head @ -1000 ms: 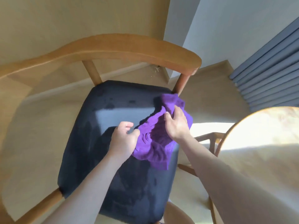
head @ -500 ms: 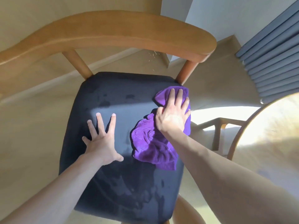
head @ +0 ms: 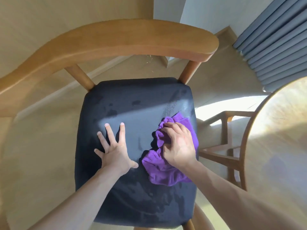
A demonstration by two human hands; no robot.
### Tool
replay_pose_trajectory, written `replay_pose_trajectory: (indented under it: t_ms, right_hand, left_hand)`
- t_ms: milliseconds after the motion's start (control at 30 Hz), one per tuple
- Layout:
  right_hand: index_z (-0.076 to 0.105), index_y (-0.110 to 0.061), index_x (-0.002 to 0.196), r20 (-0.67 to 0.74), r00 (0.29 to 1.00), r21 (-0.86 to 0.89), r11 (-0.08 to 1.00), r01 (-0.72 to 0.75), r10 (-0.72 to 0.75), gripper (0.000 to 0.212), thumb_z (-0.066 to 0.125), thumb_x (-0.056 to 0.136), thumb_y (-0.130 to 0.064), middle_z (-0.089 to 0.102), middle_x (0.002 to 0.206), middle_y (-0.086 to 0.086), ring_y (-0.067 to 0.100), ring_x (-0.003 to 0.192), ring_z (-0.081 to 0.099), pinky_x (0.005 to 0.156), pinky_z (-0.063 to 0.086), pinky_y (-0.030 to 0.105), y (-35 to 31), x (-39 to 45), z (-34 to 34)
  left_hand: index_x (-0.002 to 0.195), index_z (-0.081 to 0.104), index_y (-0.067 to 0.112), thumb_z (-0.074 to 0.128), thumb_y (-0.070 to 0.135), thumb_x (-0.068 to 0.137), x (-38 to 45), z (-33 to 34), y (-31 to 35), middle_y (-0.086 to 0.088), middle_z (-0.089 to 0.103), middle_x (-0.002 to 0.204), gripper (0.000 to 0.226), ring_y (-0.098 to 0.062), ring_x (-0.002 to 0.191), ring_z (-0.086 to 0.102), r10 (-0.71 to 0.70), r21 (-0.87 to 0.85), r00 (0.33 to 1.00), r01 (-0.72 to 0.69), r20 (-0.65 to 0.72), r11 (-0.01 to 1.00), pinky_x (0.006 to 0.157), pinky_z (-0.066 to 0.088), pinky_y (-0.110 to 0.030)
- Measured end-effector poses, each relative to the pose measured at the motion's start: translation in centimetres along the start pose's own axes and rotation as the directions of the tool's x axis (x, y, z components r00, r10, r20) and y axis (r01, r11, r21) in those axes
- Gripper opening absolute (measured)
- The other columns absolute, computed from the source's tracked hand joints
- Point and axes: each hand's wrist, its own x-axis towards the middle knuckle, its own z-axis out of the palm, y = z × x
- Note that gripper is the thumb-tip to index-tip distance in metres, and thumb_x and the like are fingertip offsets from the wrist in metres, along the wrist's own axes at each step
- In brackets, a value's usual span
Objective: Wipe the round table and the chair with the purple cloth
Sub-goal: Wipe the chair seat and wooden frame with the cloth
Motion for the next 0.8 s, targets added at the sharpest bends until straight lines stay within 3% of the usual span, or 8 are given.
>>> replay_pose_trajectory:
  t_ms: [100,233,333,400,467,567,700,800]
  right_hand:
    - [0.07,-0.009,0.109,-0.134,0.982,0.233,0.968,-0.099,0.133,0.048,0.052,0.065,-0.014,0.067,0.117,0.006,0.029,0.114,0.059,0.106,0.039,0.028,0.7,1.2,-1.9]
    - [0.065,-0.008,0.112,-0.295,0.827,0.51,0.81,-0.288,0.479,0.049,0.048,0.068,-0.016,0.061,0.118,0.008,0.024,0.114,0.055,0.104,0.041,0.034,1.0,5.3,-4.6]
    - [0.057,-0.005,0.126,-0.259,0.779,0.566,0.743,-0.357,0.572,0.062,0.046,0.068,-0.021,0.053,0.133,0.012,0.024,0.127,0.046,0.112,0.035,0.037,0.9,9.4,-4.8]
    - [0.049,-0.007,0.137,-0.166,0.819,0.443,0.784,-0.435,0.549,0.074,0.045,0.066,-0.026,0.046,0.146,0.012,0.03,0.138,0.038,0.118,0.029,0.048,0.0,11.0,-3.5]
    - [0.032,-0.015,0.153,-0.065,0.872,0.165,0.867,-0.47,0.485,0.084,0.049,0.072,-0.026,0.026,0.163,0.006,0.03,0.152,0.018,0.123,0.013,0.055,-1.1,11.0,-1.2]
    - [0.018,-0.02,0.16,-0.026,0.927,-0.047,0.926,-0.374,0.373,0.091,0.053,0.076,-0.023,0.01,0.169,-0.001,0.029,0.155,0.005,0.123,0.007,0.056,-1.3,9.6,-0.1]
    - [0.027,-0.024,0.158,0.117,0.979,-0.176,0.974,-0.145,0.167,0.094,0.051,0.067,-0.022,0.017,0.168,-0.006,0.029,0.153,0.013,0.122,0.017,0.053,-0.3,6.0,-1.6]
    - [0.052,-0.019,0.144,0.174,0.985,-0.142,0.99,0.009,0.016,0.084,0.048,0.06,-0.018,0.042,0.158,-0.003,0.032,0.142,0.035,0.113,0.035,0.052,0.6,4.3,-2.2]
  left_hand:
    - [0.152,-0.033,0.04,0.097,0.042,0.063,-0.1,-0.1,-0.2,-0.006,-0.052,0.153,0.158,-0.042,0.15,-0.032,0.02,0.012,1.0,-0.02,0.0,1.0,0.12,0.012,-0.069]
    - [0.151,-0.035,0.039,0.096,0.044,0.063,0.0,-0.1,-0.2,-0.007,-0.053,0.152,0.158,-0.044,0.15,-0.032,0.028,0.016,1.0,-0.028,-0.002,0.999,0.12,0.012,-0.069]
    - [0.151,-0.035,0.04,0.097,0.041,0.062,0.1,0.0,-0.3,-0.006,-0.055,0.15,0.159,-0.044,0.149,-0.033,0.035,0.004,0.999,-0.035,-0.005,0.999,0.12,0.012,-0.07]
    - [0.151,-0.034,0.04,0.097,0.039,0.062,0.2,0.1,-0.2,-0.007,-0.054,0.15,0.159,-0.044,0.149,-0.033,0.028,0.005,1.0,-0.028,-0.004,1.0,0.12,0.012,-0.07]
    - [0.152,-0.033,0.039,0.098,0.038,0.061,0.4,0.2,0.0,-0.007,-0.053,0.152,0.159,-0.045,0.149,-0.033,0.023,0.009,1.0,-0.023,-0.007,1.0,0.119,0.011,-0.071]
    - [0.153,-0.03,0.038,0.098,0.037,0.062,0.4,0.2,-0.1,-0.009,-0.051,0.154,0.158,-0.045,0.149,-0.033,0.029,0.016,1.0,-0.029,-0.006,0.999,0.119,0.011,-0.071]
    - [0.155,-0.028,0.034,0.095,0.039,0.068,0.1,-0.5,0.5,-0.014,-0.045,0.157,0.15,-0.049,0.151,-0.024,0.036,0.081,0.999,-0.038,0.034,0.996,0.12,0.022,-0.066]
    - [0.157,-0.005,0.029,0.089,0.037,0.072,1.2,-3.0,1.5,-0.023,-0.014,0.164,0.127,-0.048,0.151,0.009,0.08,0.109,0.997,-0.082,0.02,0.991,0.11,0.042,-0.054]
